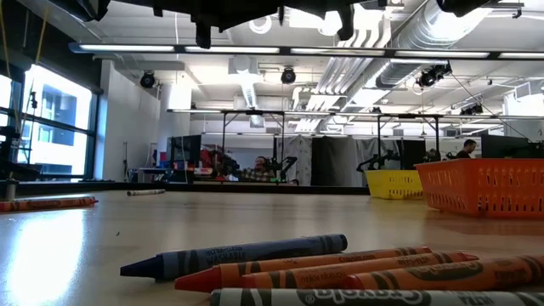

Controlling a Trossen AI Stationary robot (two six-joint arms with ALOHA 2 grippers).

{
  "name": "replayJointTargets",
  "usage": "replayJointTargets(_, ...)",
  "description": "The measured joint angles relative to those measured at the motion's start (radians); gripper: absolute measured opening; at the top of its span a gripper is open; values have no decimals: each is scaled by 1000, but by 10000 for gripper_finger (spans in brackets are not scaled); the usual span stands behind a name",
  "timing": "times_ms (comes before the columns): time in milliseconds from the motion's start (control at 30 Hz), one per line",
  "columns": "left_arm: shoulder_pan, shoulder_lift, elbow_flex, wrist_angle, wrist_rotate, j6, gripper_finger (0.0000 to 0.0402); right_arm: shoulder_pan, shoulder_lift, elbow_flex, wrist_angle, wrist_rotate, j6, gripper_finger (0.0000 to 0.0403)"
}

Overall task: Sort crayons
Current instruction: Put the blue crayon into the orange bin

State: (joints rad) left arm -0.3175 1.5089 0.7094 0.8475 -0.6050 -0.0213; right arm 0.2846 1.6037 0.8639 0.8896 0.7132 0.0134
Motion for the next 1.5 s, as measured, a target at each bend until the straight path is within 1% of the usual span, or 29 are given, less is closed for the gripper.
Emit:
replayJointTargets(133, -2, 0, 0, -34, 0, 42, 73, -1, -75, 0, -135, 160, -56, 5)
replayJointTargets(233, -5, 0, 0, -64, -6, 42, 96, 14, -169, 0, -343, 265, -37, 5)
replayJointTargets(300, -9, 0, 0, -96, -7, 38, 107, 25, -239, 0, -541, 300, 62, 5)
replayJointTargets(367, -11, 0, 0, -134, -7, 34, 112, 37, -313, 0, -763, 300, 215, 5)
replayJointTargets(467, -11, 0, 0, -166, -10, 33, 115, 56, -408, 0, -1051, 298, 461, 5)
replayJointTargets(533, -11, 0, 0, -176, -12, 29, 115, 69, -452, 0, -1214, 269, 622, 5)
replayJointTargets(667, -11, 0, 0, -178, -47, 26, 115, 95, -489, 0, -1467, 107, 929, 8)
replayJointTargets(767, -10, 0, 0, -179, -70, 26, 115, 131, -477, 0, -1584, 9, 1093, 9)
replayJointTargets(867, -10, 0, 0, -179, -89, 26, 115, 175, -459, 0, -1659, -70, 1214, 5)
replayJointTargets(1000, -10, 0, 0, -179, -95, 25, 115, 234, -436, 0, -1707, -140, 1320, 4)
replayJointTargets(1133, -10, 0, 0, -178, -97, 23, 115, 270, -416, 0, -1801, -150, 1402, 4)
replayJointTargets(1267, -10, 0, -1, -178, -108, -2, 115, 281, -386, -2, -1914, -166, 1474, 4)
replayJointTargets(1500, -10, 0, -1, -178, -110, -3, 115, 281, -309, -14, -1930, -286, 1501, 4)
